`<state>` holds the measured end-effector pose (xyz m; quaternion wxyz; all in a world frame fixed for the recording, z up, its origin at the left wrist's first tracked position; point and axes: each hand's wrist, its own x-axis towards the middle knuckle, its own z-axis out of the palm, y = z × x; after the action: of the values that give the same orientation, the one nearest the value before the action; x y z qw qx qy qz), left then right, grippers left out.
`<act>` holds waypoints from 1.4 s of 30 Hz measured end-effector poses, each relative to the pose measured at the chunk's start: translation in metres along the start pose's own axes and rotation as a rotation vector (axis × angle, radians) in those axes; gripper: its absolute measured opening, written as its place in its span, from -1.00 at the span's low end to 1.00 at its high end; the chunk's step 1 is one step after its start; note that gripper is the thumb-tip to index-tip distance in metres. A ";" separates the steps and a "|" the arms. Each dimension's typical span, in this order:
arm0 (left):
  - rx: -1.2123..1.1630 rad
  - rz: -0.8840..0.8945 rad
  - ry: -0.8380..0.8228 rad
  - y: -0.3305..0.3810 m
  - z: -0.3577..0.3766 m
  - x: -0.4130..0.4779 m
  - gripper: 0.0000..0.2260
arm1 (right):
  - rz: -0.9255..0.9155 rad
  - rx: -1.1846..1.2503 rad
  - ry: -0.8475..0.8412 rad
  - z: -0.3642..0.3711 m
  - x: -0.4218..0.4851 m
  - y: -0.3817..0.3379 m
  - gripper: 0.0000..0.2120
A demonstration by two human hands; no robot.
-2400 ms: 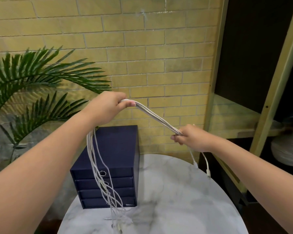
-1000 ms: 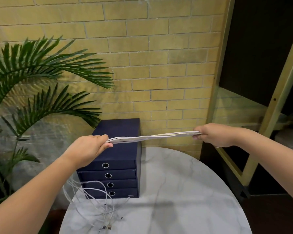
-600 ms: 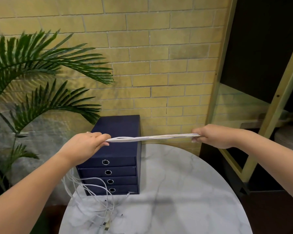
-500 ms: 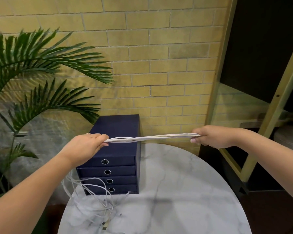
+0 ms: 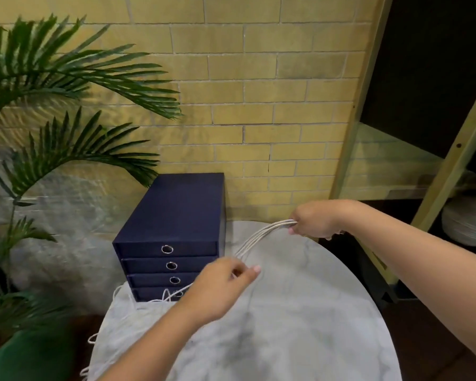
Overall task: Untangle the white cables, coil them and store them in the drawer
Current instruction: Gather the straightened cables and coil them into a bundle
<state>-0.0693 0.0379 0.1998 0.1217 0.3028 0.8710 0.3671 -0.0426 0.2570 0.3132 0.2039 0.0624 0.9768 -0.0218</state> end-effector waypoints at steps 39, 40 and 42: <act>-1.004 0.131 -0.163 0.173 -0.085 0.057 -0.75 | -0.655 1.238 0.735 0.017 0.008 -0.038 -0.87; -1.017 0.130 -0.149 0.173 -0.084 0.060 -0.76 | -0.622 1.240 0.716 0.018 0.011 -0.037 -0.87; -1.016 0.142 -0.108 0.172 -0.081 0.066 -0.78 | -0.571 1.204 0.693 0.022 0.016 -0.039 -0.74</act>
<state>-0.0808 0.1269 0.3798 0.2729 0.2822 0.5527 0.7351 -0.0538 0.2183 0.2869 -0.1983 -0.0891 0.7825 -0.5834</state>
